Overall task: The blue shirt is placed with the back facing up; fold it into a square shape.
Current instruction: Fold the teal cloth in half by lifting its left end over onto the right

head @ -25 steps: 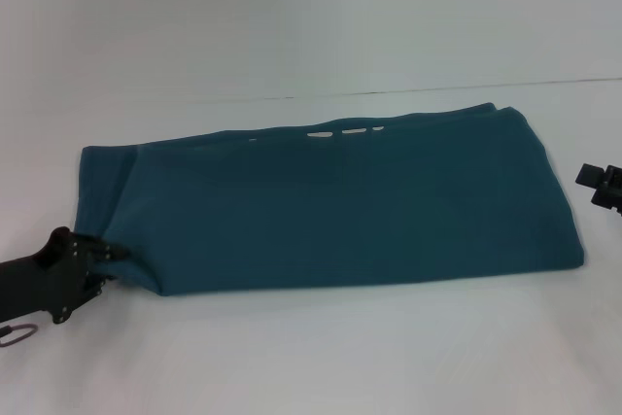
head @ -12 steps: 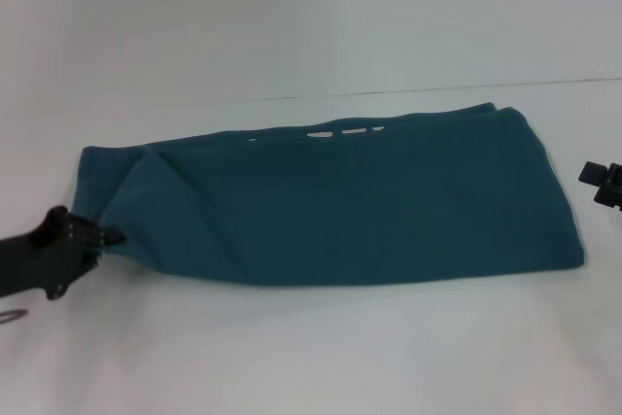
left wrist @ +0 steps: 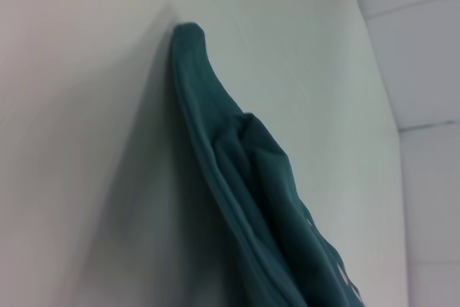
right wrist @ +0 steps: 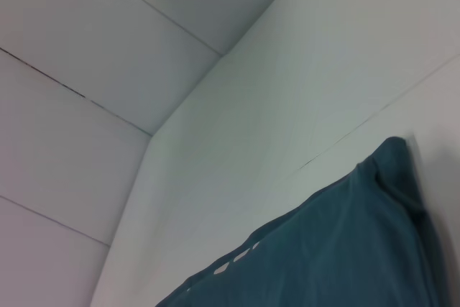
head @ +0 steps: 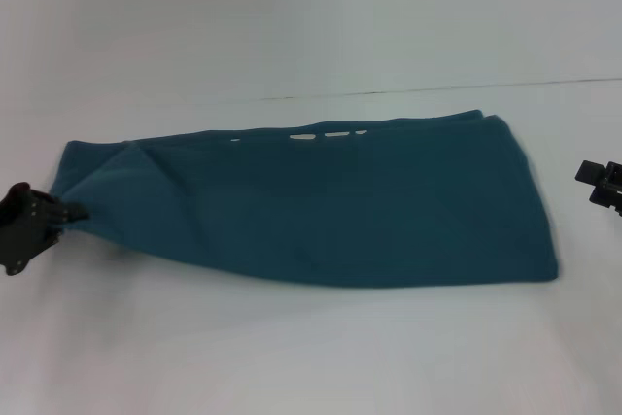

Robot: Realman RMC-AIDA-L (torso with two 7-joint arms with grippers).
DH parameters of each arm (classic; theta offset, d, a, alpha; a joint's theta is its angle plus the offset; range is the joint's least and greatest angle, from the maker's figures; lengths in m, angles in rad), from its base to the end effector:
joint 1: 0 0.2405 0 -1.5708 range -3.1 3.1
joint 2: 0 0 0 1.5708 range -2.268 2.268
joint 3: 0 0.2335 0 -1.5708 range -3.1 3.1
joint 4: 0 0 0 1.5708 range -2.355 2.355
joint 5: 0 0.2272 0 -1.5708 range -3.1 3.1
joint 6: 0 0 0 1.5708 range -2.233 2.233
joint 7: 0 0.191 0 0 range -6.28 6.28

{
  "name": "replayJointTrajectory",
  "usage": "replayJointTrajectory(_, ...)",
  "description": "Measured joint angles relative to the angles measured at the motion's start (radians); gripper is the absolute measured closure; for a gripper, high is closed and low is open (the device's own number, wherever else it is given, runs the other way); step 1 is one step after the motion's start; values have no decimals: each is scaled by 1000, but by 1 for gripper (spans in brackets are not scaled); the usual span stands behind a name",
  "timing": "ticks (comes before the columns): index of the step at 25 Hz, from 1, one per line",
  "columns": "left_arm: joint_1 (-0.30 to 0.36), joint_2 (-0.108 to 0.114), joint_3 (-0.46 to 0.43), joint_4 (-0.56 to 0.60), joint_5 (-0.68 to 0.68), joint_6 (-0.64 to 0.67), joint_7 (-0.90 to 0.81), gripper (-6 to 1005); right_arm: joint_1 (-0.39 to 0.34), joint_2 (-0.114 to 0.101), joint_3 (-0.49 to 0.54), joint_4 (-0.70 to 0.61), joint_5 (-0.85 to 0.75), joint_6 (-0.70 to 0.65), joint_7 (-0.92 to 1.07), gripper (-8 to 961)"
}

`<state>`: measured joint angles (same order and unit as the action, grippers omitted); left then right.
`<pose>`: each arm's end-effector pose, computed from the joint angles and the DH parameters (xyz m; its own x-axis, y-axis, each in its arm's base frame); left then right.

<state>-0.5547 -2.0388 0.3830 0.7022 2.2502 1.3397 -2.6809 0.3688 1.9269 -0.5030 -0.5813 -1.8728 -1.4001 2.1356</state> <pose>-0.3136 0.3898 0.0306 -0.3438 0.7506 0.5644 0.9341 0.2114 0.2879 0.3464 0.3522 0.0702 -0.0172 -0.6708 -0.7415 -0.9803 -0.1346 0.1444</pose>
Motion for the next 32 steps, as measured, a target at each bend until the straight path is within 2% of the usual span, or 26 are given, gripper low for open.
replayJointTrajectory(11, 68, 5, -16, 71, 4, -12, -10, 979, -2, 1, 12, 0, 0, -1, 14, 245)
replayJointTrajectory(21, 132, -1, -81, 109, 33, -16, -21, 979, 8, 2, 12, 0, 1, -1, 13, 245)
replayJointTrajectory(26, 120, 0, -91, 111, 28, 19, 6, 980, 12, 3, 5, 0, 0, 3, 14, 245)
replayJointTrajectory(32, 48, 5, -80, 103, -75, 121, 43, 980, 12, 3, 4, 1, 0, 6, 7, 245)
